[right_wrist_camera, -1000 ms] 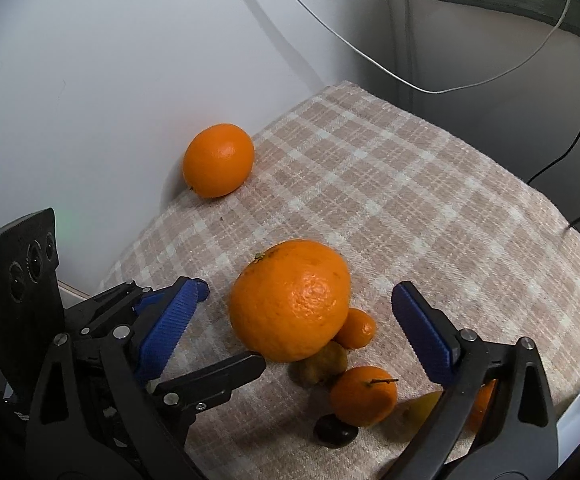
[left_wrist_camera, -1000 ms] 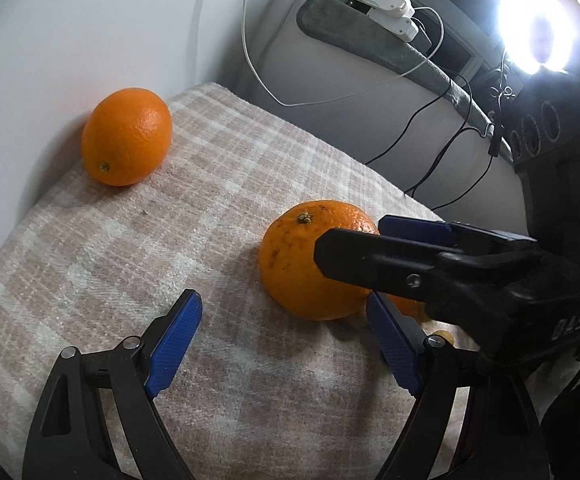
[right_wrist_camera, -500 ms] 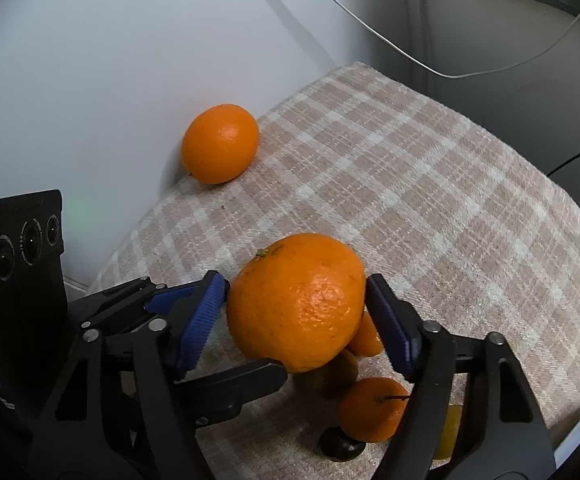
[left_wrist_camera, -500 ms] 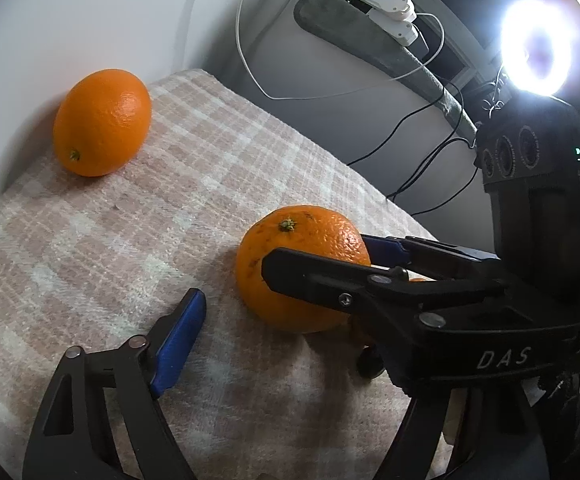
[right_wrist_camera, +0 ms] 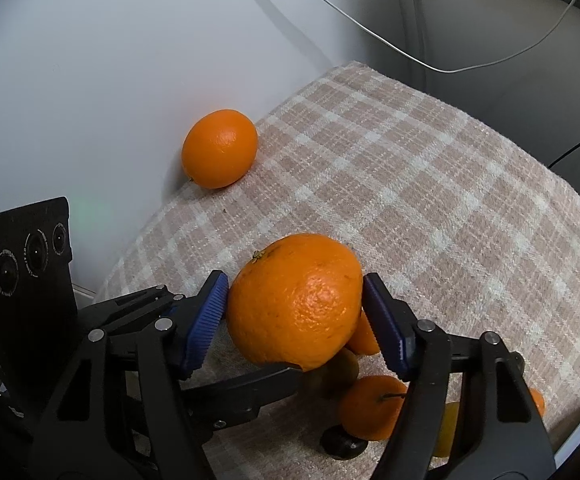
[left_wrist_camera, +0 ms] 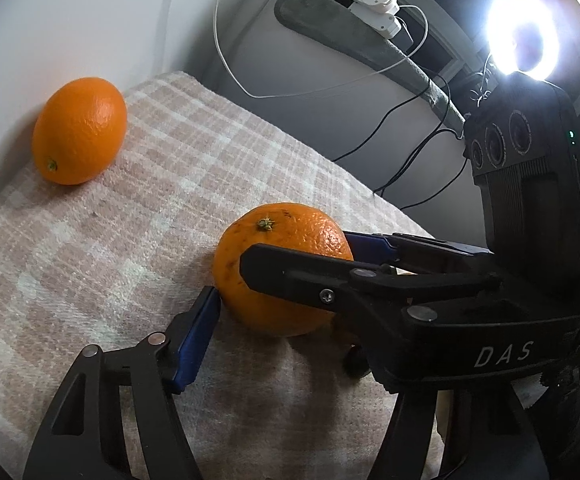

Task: Organize fruits
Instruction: 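Close the right gripper around the large orange, then lift the large orange with the right gripper and carry it to the plate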

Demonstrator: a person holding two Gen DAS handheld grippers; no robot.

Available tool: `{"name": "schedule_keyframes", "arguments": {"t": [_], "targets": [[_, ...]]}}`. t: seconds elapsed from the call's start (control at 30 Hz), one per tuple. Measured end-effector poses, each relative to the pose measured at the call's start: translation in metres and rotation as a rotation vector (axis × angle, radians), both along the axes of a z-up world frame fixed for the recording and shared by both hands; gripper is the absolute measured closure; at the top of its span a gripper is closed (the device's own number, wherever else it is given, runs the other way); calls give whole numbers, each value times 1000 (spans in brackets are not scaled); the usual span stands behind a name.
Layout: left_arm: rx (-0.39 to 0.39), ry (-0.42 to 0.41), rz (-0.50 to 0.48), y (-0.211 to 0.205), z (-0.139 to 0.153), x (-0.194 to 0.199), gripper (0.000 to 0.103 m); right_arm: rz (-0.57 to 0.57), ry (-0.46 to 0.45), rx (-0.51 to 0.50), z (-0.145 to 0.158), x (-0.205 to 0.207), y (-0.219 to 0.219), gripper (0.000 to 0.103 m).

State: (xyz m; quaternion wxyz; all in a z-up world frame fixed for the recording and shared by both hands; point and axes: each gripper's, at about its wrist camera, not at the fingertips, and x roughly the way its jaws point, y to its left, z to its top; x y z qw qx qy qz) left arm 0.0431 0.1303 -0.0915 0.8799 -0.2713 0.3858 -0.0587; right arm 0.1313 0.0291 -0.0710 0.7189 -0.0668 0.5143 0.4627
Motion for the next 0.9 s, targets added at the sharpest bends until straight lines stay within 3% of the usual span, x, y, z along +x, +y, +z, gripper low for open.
{"name": "schedule_keyframes", "arguments": {"t": [0.5,0.9], "targets": [[57,-73,-19,-18,32,-13,37,-33,-48,47,36,-13,-19,32],[81,-118,-93,-60,52,-18,36,-108,-80,79,61,-26,-67,32]]}}
